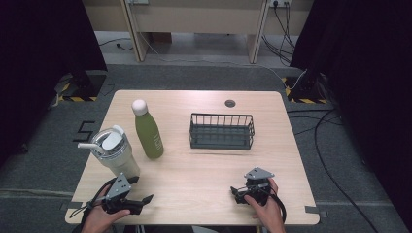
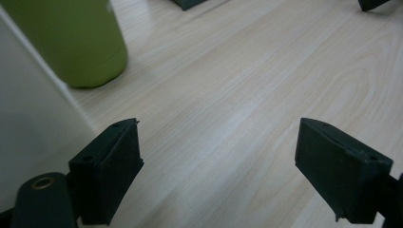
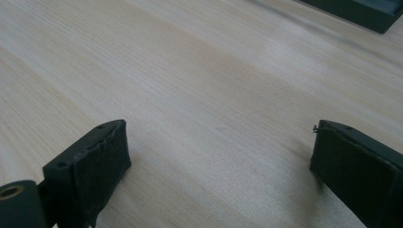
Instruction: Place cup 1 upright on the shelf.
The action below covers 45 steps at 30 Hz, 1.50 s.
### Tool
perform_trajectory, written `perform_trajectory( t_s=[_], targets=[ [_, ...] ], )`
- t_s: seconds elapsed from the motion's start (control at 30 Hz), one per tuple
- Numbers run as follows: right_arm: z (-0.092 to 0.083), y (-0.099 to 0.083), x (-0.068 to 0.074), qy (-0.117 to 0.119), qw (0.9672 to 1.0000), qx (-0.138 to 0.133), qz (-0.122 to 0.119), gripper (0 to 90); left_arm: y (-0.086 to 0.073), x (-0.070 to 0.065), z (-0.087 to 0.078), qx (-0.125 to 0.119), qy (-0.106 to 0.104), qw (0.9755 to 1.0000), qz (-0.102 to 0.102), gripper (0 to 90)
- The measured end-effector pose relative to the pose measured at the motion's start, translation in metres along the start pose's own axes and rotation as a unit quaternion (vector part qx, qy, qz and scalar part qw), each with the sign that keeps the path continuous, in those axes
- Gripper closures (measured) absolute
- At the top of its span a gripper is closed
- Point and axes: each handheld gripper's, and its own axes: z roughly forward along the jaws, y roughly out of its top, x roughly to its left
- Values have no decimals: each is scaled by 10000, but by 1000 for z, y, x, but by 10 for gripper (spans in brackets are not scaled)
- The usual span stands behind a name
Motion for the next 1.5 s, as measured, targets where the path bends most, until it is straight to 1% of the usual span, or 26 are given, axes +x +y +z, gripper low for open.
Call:
perform_trajectory(
  t_s=[0.03, 0.2, 0.3, 0.33, 0.37, 0.43, 0.47, 0.5, 0.53, 0.57, 0.8, 0.9, 0.93, 1.0, 1.03, 1.07, 1.1, 1.13, 1.17, 1.27, 1.3, 1.33, 1.4, 1.5],
  targets=[
    [0, 0, 0, 2, 10000, 1, 1, 57, -2, 1, -8, -72, 118, 9999, -54, 150],
    [0, 0, 0, 10, 10000, 2, 1, 55, -10, 2, -27, -168, 310, 9993, -160, 149],
    [0, 0, 0, 13, 10000, 2, -2, 55, -16, 4, -32, -150, 432, 9987, -208, 150],
    [0, 0, 0, 13, 10000, 2, -2, 55, -16, 4, -32, -150, 432, 9987, -208, 150],
    [0, 0, 0, 14, 10000, 4, -6, 54, -18, 5, -34, -159, 516, 9983, -239, 150],
    [0, 0, 0, 18, 10000, 4, -6, 54, -19, 6, -36, -159, 544, 9980, -264, 150],
    [0, 0, 0, 28, 10000, 8, -4, 52, -20, 8, -39, -175, 616, 9976, -282, 150],
    [0, 0, 0, 28, 10000, 8, -4, 52, -20, 8, -39, -175, 616, 9976, -282, 149],
    [0, 0, 0, 35, 10000, 9, -10, 49, -21, 9, -42, -201, 696, 9969, -304, 150],
    [0, 0, 0, 33, 10000, 9, -13, 48, -22, 10, -42, -210, 712, 9967, -323, 150],
    [0, 0, 0, 35, 10000, 11, -15, 46, -25, 16, -45, -246, 829, 9954, -414, 150],
    [1, 0, 0, 36, 10000, 16, -16, 44, -25, 20, -45, -346, 956, 9935, -504, 150],
    [1, 0, 0, 36, 10000, 16, -16, 44, -25, 20, -45, -346, 956, 9935, -504, 150],
    [1, 0, 0, 35, 10000, 17, -15, 44, -26, 22, -45, -399, 1009, 9927, -523, 150],
    [1, 0, 0, 36, 10000, 17, -15, 44, -27, 24, -44, -479, 1101, 9910, -584, 149],
    [1, 0, 0, 36, 10000, 17, -15, 44, -27, 24, -44, -479, 1101, 9910, -584, 150],
    [1, 0, 0, 36, 10000, 18, -15, 43, -28, 26, -43, -497, 1128, 9905, -605, 150],
    [1, 0, 0, 36, 10000, 18, -15, 43, -28, 28, -42, -525, 1202, 9895, -612, 149],
    [1, 0, 0, 39, 10000, 18, -17, 42, -28, 28, -42, -525, 1202, 9895, -612, 149],
    [1, 0, 0, 39, 10000, 19, -17, 41, -24, 34, -40, -592, 1318, 9878, -585, 149],
    [1, 0, 0, 38, 10000, 19, -18, 41, -22, 35, -40, -635, 1338, 9873, -581, 149],
    [1, 0, 0, 38, 10000, 19, -18, 41, -22, 35, -40, -635, 1338, 9873, -581, 149],
    [1, 0, 0, 37, 10000, 19, -17, 40, -18, 38, -37, -728, 1407, 9858, -551, 149],
    [1, 0, 0, 37, 10000, 19, -20, 40, -15, 41, -34, -781, 1421, 9852, -563, 149]
  ],
)
